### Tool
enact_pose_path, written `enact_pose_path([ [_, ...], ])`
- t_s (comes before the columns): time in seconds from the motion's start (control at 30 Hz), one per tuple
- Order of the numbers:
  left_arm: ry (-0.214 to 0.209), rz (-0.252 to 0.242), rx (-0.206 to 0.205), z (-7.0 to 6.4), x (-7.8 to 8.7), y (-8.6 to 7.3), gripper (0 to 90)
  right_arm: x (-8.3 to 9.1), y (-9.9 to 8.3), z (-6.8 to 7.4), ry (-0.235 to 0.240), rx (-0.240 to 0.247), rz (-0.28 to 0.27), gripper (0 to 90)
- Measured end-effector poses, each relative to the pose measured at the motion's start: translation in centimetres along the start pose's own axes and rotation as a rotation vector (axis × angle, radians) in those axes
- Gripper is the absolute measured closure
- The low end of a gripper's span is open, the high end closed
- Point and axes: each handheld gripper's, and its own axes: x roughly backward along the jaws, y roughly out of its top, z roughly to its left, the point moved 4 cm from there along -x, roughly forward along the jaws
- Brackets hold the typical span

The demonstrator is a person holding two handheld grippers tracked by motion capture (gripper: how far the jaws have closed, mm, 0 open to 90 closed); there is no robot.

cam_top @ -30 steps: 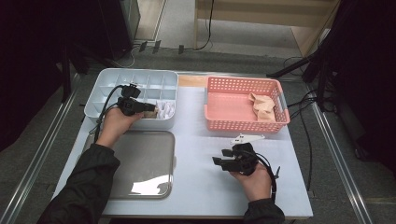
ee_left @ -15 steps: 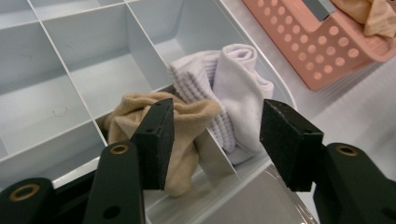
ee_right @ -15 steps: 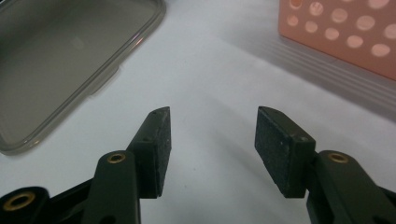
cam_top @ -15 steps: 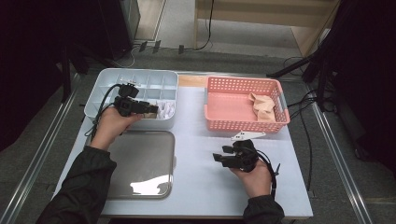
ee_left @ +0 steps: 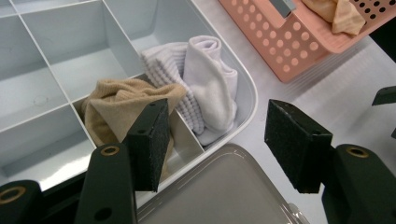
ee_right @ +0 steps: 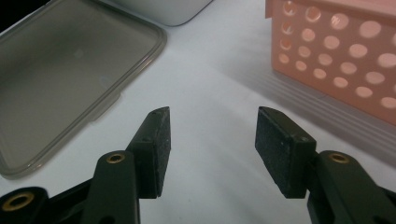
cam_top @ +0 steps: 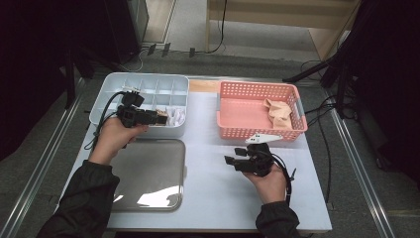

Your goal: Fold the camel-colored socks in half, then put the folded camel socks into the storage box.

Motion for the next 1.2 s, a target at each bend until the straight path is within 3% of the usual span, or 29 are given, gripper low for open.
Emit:
enact_pose_path([
  [0.33, -0.004, -0.006, -0.029, -0.5, 0.0, -1.3, 40.5, 0.0, 1.0, -0.5, 0.012, -0.006, -0.001, 48.9],
  [0.67, 0.001, -0.012, -0.015, -0.5, 0.3, -2.8, 40.4, -0.2, 2.2, -1.1, 0.015, -0.007, -0.014, 51.0],
  [1.2, 0.0, 0.011, -0.038, -1.3, -0.3, -4.1, 40.4, 0.6, 3.0, -1.7, -0.009, -0.002, -0.025, 52.0],
])
